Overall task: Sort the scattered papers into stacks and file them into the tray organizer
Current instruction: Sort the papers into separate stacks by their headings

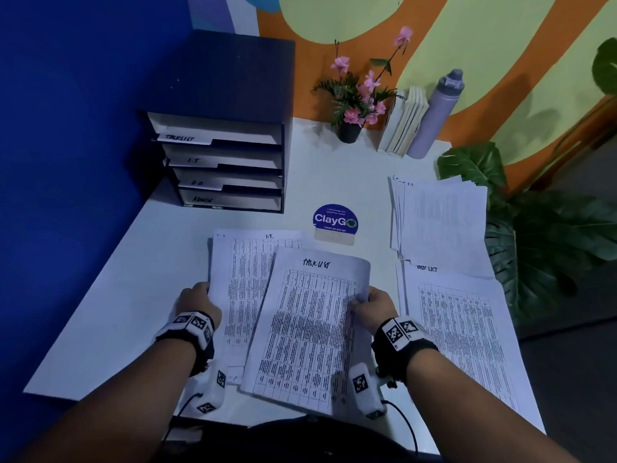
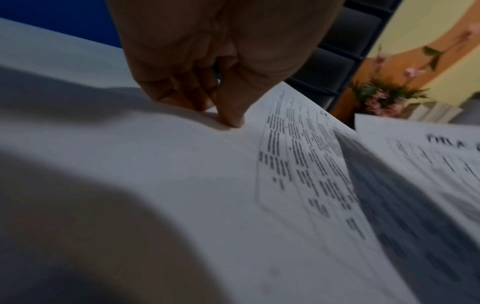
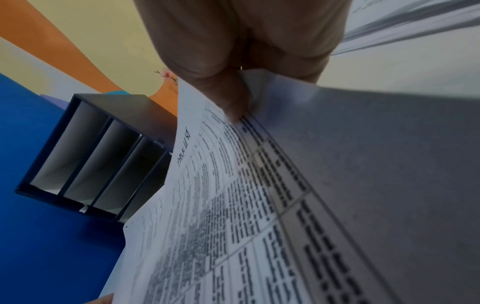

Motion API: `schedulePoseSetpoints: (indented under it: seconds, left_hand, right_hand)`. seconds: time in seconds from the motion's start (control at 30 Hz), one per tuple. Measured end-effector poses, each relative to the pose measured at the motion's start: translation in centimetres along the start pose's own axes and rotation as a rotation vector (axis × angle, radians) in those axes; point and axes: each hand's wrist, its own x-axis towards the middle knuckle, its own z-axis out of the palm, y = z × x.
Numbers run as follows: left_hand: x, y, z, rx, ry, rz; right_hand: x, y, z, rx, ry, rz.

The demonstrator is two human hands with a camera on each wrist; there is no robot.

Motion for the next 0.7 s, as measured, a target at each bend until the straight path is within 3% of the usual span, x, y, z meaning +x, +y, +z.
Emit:
schedulePoseSetpoints:
  seconds: [0.33, 0.5, 0.7]
  left_hand:
    - [-2.3, 1.0, -0.8, -0.297, 0.160, 0.158]
    - [-3.4, 1.9, -0.4, -0.180, 0.236, 0.192]
    - [-3.4, 2.5, -1.1, -0.194, 0.289, 0.274]
  right_hand:
    - [-0.4, -0.2, 0.5, 0.073, -0.060, -0.005]
    - [-1.3, -0.7, 2.0, 0.061, -0.114, -0.036]
    - [-1.2, -1.1, 1.4, 0.075, -0.049, -0.044]
